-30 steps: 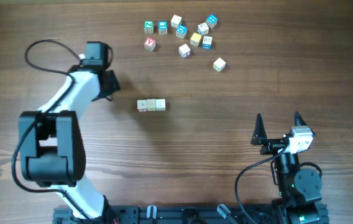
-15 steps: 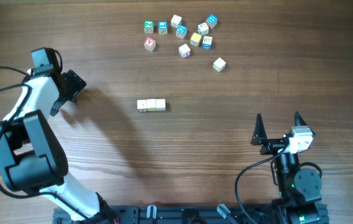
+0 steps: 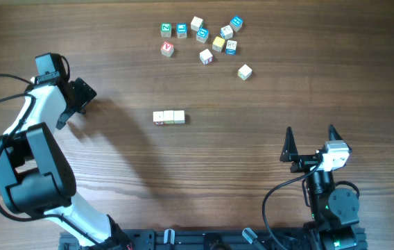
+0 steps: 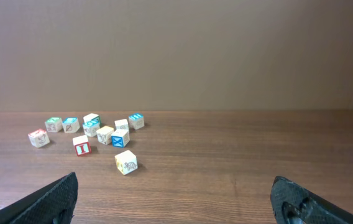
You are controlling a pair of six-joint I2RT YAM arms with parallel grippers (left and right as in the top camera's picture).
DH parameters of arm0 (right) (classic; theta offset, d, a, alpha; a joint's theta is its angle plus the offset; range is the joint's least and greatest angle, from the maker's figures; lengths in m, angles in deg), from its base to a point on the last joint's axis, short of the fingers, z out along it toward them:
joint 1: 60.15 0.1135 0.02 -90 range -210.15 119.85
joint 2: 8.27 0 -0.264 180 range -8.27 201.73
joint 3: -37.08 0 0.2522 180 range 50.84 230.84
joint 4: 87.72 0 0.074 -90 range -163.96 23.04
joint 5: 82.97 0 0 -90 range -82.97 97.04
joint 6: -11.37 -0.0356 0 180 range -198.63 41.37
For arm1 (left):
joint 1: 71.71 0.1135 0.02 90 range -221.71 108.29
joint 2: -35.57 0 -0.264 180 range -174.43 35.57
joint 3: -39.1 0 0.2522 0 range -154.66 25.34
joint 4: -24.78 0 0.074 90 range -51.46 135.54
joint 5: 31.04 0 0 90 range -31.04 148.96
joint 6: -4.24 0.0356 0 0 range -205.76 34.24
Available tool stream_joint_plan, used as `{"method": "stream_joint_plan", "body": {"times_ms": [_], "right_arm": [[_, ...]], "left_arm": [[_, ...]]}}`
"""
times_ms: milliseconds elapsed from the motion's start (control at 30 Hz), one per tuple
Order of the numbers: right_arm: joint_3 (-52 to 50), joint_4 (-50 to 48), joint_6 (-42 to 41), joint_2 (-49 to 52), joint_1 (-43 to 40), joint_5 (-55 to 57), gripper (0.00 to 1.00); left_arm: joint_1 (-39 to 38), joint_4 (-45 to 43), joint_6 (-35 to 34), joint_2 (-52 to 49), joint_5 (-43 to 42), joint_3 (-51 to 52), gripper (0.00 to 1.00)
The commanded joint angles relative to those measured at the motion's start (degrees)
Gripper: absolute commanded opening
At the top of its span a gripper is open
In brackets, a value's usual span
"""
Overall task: Form a horizontal line
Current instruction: 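Lift the left gripper away and retract it to the left, then move the right gripper forward over the block cluster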
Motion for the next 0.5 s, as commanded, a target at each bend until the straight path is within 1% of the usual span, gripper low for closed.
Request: {"method": "stream_joint_plan", "body": {"times_ms": [0,267,400,433,467], "right_arm": [[-0.04,-0.17,0.5,-0.11,-0.28,0.55,1.0],[-0.04,-0.2,0.48,-0.11,-0.28,0.55,1.0],[-0.02,-0.15,-4.92,-0.11,-0.28,-0.02,1.0],[-0.02,-0.13,-5.01,-0.11,-0.28,-1.55,1.0],[0.11,0.15,-5.01,-0.11,-0.28,-6.1,1.0]], "left_arm": [[-0.04,0.0,-0.52,-0.44,-0.52,0.26,1.0],[-0.04,0.0,-0.52,-0.44,-0.52,0.26,1.0],[-0.04,0.0,-0.52,-0.44,-0.52,0.26,1.0],[-0.04,0.0,-0.52,-0.44,-0.52,0.26,1.0],[-0.04,0.0,-0.52,-0.44,-0.52,0.26,1.0]]}}
